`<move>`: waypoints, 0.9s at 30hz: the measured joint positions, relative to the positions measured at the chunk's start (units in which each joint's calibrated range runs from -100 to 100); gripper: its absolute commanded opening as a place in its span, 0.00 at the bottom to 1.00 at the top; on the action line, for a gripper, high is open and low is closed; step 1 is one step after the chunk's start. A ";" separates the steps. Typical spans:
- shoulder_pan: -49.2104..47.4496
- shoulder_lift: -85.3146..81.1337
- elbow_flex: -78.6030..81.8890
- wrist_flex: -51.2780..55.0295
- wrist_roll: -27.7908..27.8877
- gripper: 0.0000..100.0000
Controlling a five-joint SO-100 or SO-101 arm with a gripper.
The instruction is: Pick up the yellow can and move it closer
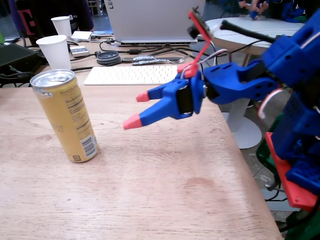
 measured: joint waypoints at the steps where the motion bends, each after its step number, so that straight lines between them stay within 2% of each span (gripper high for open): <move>1: -0.94 2.33 -2.71 0.00 0.05 0.56; 7: -2.44 19.54 -22.45 -0.17 0.63 0.58; 11: -2.82 24.56 -28.13 -0.33 4.35 0.58; 15: -2.82 29.05 -32.82 -0.33 4.64 0.58; 22: -2.82 44.62 -54.73 -0.50 4.64 0.58; 27: -3.48 48.42 -58.07 -1.90 4.64 0.58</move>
